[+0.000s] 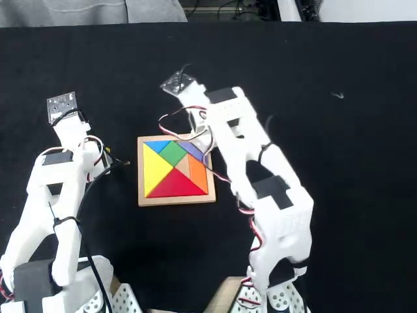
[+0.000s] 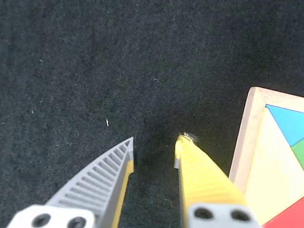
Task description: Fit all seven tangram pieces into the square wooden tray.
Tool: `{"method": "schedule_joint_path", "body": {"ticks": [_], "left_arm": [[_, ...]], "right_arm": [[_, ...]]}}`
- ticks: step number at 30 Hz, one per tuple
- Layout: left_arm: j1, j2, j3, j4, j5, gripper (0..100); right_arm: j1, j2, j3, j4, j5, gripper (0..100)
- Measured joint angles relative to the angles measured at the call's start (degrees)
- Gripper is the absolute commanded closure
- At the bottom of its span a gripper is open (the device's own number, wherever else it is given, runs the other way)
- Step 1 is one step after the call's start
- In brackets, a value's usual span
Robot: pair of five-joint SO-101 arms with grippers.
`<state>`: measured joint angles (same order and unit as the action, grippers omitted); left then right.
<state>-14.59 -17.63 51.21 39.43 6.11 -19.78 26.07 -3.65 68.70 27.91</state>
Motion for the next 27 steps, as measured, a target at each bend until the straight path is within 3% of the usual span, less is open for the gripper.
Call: {"method": "schedule_joint_path", "body": {"ticks": [9,17,27], "left_arm": [[0.00,0.00,0.00,0.00,0.00,85],[0.00,0.00,0.00,0.00,0.00,85],[0.00,0.00,0.00,0.00,0.00,85]], "right_arm": [[-0.44,-4.92,-0.09,2.20,-0.53,98.8],[2.20,-6.15,8.53,-3.25,-0.26,98.8],[-1.14,-5.71,8.53,-2.99,0.53,98.8]]}}
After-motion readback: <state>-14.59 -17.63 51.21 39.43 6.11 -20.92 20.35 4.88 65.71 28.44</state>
